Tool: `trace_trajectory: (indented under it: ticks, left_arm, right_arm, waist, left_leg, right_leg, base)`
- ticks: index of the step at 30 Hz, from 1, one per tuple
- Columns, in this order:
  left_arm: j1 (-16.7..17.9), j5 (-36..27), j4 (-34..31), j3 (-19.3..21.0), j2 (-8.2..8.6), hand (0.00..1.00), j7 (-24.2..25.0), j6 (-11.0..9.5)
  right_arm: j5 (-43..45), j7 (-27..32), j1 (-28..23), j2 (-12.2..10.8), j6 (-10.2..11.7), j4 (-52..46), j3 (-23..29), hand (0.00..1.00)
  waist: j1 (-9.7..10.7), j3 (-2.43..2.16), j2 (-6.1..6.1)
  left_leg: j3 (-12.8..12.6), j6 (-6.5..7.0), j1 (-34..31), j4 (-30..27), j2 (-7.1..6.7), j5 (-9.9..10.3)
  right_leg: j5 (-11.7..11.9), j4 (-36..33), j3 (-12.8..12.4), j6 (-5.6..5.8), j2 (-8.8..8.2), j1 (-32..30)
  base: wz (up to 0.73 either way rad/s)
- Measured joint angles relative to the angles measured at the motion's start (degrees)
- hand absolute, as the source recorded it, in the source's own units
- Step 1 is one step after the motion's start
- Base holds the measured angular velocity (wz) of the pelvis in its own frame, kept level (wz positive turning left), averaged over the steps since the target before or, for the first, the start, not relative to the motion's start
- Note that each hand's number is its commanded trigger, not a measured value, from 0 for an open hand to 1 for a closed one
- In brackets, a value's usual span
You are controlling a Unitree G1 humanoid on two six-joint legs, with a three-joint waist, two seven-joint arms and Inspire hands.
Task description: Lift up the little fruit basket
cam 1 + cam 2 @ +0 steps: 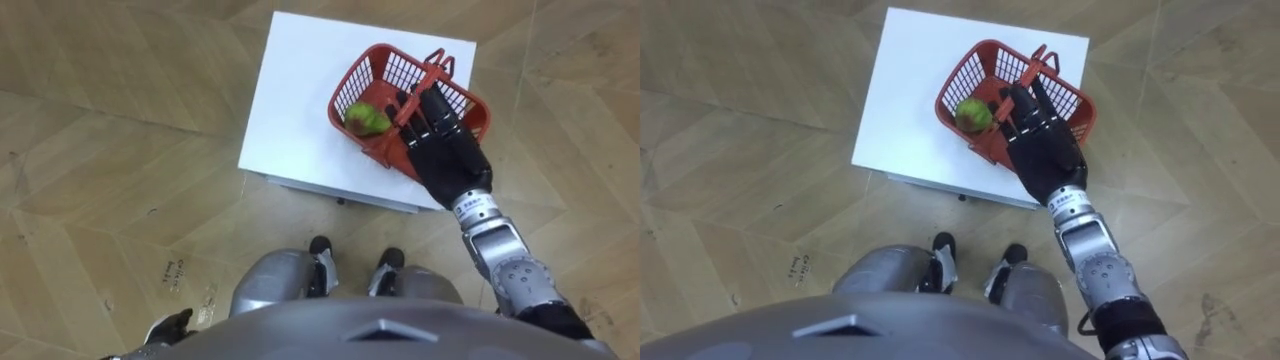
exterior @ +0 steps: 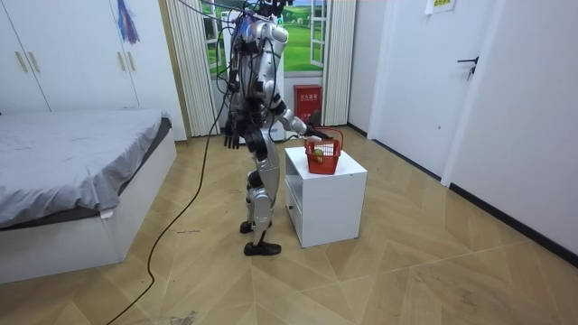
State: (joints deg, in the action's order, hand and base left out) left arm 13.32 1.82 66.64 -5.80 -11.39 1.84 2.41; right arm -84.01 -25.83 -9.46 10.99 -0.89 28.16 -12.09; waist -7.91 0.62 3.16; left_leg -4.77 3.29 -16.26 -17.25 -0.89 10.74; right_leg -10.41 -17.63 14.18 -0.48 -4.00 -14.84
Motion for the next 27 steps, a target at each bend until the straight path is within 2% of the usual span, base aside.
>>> trace_trajectory:
  ticks: [4,7,16,21,27]
  left_arm:
    - [0.0,0.0,-0.4,0.0,0.00,0.00,-0.3,-0.3]
    - [0.0,0.0,-0.4,0.0,0.03,0.00,-0.7,-0.7]
    - [0.0,-1.1,-0.2,0.0,0.06,0.00,-1.3,-1.6]
    - [0.1,-1.1,-0.1,-0.1,0.07,0.00,-1.2,-1.7]
    - [-0.1,-1.1,0.3,0.0,0.06,0.00,-1.5,-2.6]
  right_arm:
    - [0.0,-0.7,-2.2,0.1,0.1,0.0,0.0,0.00]
    - [0.0,-1.6,-3.4,0.1,0.1,0.0,0.1,0.00]
    - [0.1,-5.6,-4.7,0.1,0.1,2.5,0.7,0.00]
    - [0.7,-6.8,-6.7,0.1,0.0,3.7,0.9,0.00]
    - [3.1,-7.4,-5.6,-0.1,0.0,6.0,1.3,0.00]
  waist:
    - [0.3,-0.47,-0.62]
    - [0.5,-0.52,-0.95]
    - [1.5,-0.32,-1.38]
    - [1.6,0.13,-2.24]
    - [3.0,-0.21,-2.86]
  left_leg:
    - [-0.1,-0.01,0.1,0.2,0.00,0.0]
    - [-0.1,-0.01,0.2,0.2,0.01,0.0]
    - [-1.5,-0.13,2.1,1.0,0.24,0.1]
    - [-2.4,-0.16,2.7,1.6,0.35,0.1]
    - [-4.2,-0.30,2.9,2.0,0.77,0.4]
  right_leg:
    - [0.0,0.1,-0.2,0.00,0.03,0.0]
    - [0.0,0.1,-0.2,0.00,0.03,0.0]
    - [0.0,0.0,-1.6,-0.04,0.30,0.8]
    - [0.0,0.0,-2.6,-0.04,0.45,0.5]
    - [0.2,-0.1,-4.2,-0.13,0.95,-0.2]
  base:
    - [0.00]
    - [0.00]
    - [-0.08]
    - [-0.10]
    - [-0.17]
